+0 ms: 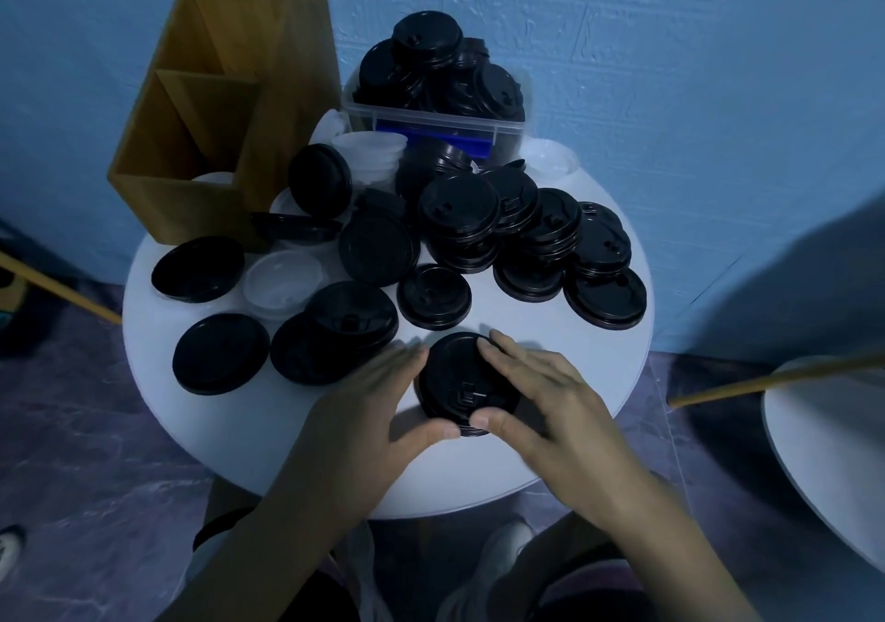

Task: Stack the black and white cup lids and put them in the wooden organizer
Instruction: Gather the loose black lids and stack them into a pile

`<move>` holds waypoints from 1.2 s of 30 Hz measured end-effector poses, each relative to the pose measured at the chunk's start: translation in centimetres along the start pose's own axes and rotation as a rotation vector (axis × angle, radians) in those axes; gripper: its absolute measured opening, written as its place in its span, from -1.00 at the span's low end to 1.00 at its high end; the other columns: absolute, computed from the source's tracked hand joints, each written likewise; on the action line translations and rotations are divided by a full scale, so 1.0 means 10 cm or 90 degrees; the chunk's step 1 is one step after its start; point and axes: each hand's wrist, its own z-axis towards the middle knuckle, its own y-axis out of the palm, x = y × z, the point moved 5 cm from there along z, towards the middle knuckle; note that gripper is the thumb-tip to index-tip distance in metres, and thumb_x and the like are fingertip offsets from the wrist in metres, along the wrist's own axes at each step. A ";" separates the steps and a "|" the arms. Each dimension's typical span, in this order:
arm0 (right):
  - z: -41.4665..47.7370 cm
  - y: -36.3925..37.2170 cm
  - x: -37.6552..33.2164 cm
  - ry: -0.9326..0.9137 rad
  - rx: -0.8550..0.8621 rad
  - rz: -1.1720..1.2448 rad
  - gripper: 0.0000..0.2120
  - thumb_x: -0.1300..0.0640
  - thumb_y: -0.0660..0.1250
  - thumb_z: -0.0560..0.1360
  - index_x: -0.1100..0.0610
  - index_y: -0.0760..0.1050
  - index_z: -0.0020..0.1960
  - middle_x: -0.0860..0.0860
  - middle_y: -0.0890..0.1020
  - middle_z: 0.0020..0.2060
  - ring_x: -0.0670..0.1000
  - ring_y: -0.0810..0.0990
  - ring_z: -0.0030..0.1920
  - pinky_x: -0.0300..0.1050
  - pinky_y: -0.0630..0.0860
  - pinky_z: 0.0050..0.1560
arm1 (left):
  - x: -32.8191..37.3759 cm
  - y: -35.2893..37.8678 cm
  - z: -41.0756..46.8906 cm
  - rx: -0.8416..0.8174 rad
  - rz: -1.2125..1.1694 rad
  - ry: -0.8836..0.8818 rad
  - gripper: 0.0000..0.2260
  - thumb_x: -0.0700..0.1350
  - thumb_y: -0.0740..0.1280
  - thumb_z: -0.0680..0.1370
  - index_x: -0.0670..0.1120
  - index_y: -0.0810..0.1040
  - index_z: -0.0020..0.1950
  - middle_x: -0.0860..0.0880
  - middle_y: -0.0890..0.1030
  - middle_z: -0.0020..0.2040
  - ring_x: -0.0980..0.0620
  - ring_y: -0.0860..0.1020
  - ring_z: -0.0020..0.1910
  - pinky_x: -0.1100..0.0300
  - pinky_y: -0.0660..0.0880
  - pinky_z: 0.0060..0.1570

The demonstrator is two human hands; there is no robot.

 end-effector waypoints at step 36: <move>0.01 -0.16 0.11 0.082 0.090 0.246 -0.42 -0.26 0.51 0.40 -0.18 0.51 0.38 -0.25 0.65 0.20 -0.20 0.59 0.26 -0.12 0.49 0.33 | 0.04 0.03 0.02 0.010 0.000 -0.005 -0.21 0.18 0.53 0.41 0.20 0.26 0.58 0.34 0.45 0.39 0.37 0.34 0.40 0.36 0.28 0.34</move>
